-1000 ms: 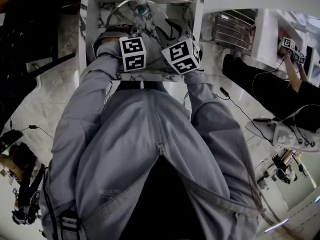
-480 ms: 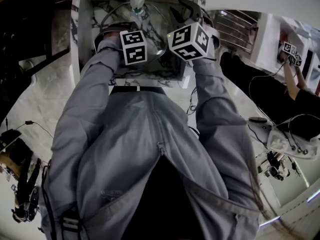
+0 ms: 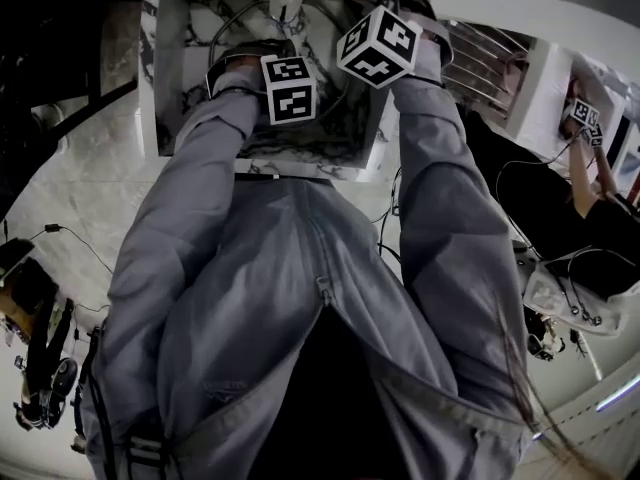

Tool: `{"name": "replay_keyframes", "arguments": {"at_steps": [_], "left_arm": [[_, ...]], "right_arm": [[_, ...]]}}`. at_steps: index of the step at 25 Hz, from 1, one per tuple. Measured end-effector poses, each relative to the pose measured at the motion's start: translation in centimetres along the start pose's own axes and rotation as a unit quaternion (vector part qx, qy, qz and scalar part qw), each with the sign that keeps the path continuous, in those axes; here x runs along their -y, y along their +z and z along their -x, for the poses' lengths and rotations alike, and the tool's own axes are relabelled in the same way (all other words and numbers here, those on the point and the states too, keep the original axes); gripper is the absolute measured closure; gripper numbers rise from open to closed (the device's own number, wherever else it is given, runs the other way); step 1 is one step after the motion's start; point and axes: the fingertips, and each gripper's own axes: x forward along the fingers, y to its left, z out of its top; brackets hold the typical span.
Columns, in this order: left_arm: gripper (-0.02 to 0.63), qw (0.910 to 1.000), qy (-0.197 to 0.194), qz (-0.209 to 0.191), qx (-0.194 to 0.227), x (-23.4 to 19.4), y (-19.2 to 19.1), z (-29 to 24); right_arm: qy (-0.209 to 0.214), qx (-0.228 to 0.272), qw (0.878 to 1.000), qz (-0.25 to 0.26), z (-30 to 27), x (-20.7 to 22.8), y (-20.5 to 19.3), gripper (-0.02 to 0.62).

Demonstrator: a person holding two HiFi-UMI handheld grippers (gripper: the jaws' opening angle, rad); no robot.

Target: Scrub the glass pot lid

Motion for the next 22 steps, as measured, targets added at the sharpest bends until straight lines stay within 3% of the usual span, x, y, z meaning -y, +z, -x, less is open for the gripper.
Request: {"name": "replay_keyframes", "arguments": {"at_steps": [4,9,15,18,22], "left_arm": [[0.417,0.9998,0.007,0.016,0.013,-0.1,0.4,-0.4],[0.408,0.9964,0.011,0.059,0.060,-0.3,0.8,-0.1],[0.382,0.9793,0.018,0.161,0.122,-0.9,-0.3,2.6],[0.385,0.9681,0.046,0.202,0.141,-1.2,-2.0,4.4],[0.563,0.9439,0.125,0.246,0.181,-2.3,-4.2,7.6]], "right_arm": [[-0.002,-0.012,1.000,0.008,-1.1,-0.3,-0.4,0.402],[-0.019,-0.016,1.000,0.005,-1.1,-0.2,-0.2,0.430],[-0.041,0.007,0.999,0.000,0.6,-1.0,0.6,0.543],[-0.048,0.028,0.998,-0.010,1.9,-1.6,1.6,0.548],[-0.046,0.049,0.998,-0.010,3.2,-3.3,3.5,0.548]]}}
